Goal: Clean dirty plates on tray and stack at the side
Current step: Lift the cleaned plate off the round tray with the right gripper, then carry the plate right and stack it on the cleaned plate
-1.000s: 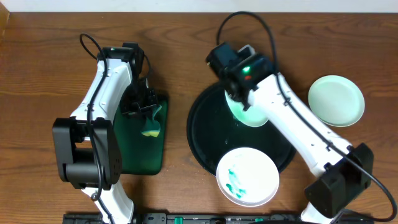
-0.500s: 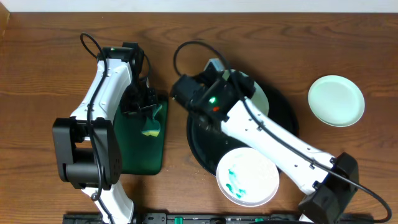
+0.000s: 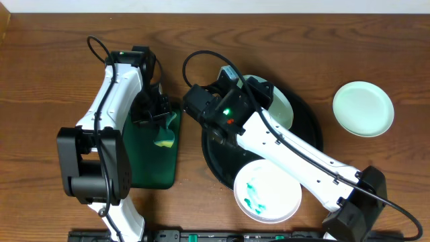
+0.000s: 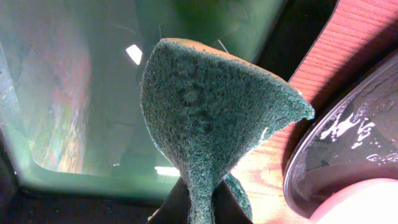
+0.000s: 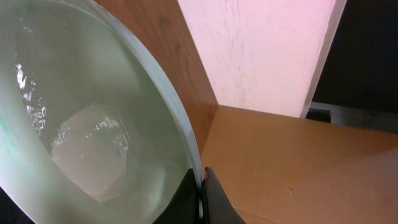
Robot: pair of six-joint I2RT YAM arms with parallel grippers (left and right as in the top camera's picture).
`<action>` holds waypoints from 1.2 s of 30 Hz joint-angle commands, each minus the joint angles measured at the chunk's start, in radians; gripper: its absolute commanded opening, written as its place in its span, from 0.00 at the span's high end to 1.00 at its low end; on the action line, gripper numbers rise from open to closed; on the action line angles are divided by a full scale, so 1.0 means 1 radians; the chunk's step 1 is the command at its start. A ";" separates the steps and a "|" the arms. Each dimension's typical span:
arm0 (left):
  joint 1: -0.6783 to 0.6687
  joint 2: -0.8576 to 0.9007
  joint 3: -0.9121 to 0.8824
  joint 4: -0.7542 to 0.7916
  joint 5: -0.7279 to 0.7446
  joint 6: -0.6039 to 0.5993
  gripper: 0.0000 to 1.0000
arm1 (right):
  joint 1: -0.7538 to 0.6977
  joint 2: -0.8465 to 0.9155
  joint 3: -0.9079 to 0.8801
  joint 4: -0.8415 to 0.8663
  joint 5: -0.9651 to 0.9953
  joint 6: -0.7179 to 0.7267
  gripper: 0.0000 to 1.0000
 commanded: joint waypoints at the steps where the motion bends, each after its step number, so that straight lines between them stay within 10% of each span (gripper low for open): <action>1: 0.002 -0.007 -0.006 -0.002 0.013 0.021 0.93 | 0.005 -0.007 0.022 0.000 0.049 -0.011 0.99; 18: 0.002 -0.006 -0.006 -0.003 0.013 0.028 0.93 | -0.342 -0.007 0.021 0.107 -0.922 0.406 0.99; 36: 0.002 -0.006 -0.006 -0.002 0.013 0.028 0.92 | -1.066 -0.007 -0.082 0.090 -1.164 0.411 0.99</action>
